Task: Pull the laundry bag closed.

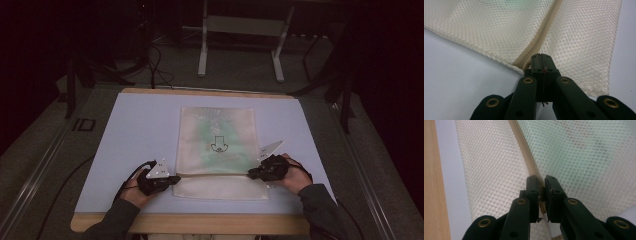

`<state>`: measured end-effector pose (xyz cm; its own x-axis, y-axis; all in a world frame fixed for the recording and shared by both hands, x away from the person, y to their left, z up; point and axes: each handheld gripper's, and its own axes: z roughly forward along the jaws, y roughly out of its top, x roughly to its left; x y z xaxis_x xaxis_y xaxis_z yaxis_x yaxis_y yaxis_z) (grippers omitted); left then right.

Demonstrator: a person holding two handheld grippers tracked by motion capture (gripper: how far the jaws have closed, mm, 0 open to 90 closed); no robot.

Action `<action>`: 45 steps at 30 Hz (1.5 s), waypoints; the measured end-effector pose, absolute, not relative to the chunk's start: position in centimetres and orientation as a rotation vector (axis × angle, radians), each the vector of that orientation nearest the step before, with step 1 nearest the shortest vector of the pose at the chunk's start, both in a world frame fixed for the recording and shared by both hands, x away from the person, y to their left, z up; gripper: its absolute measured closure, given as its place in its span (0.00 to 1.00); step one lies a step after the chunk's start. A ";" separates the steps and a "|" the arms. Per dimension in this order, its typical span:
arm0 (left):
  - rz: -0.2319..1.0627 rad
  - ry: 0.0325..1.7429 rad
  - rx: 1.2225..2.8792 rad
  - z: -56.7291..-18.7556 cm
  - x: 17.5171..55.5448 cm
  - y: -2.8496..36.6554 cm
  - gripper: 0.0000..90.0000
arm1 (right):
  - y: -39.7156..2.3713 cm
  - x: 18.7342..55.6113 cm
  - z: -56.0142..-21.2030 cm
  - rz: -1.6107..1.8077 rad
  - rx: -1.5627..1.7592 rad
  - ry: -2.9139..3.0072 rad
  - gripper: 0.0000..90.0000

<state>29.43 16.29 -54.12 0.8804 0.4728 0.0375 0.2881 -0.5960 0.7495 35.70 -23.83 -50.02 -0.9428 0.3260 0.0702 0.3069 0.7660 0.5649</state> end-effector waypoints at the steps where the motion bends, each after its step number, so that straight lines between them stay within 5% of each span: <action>1: 0.297 0.544 2.246 -54.1 29.4 16.3 1.00 | -23.9 35.7 -50.0 0.924 0.530 2.922 0.91; 45: 0.294 0.543 2.247 -54.1 29.4 16.3 1.00 | -27.3 35.1 -50.1 0.989 0.642 2.879 0.88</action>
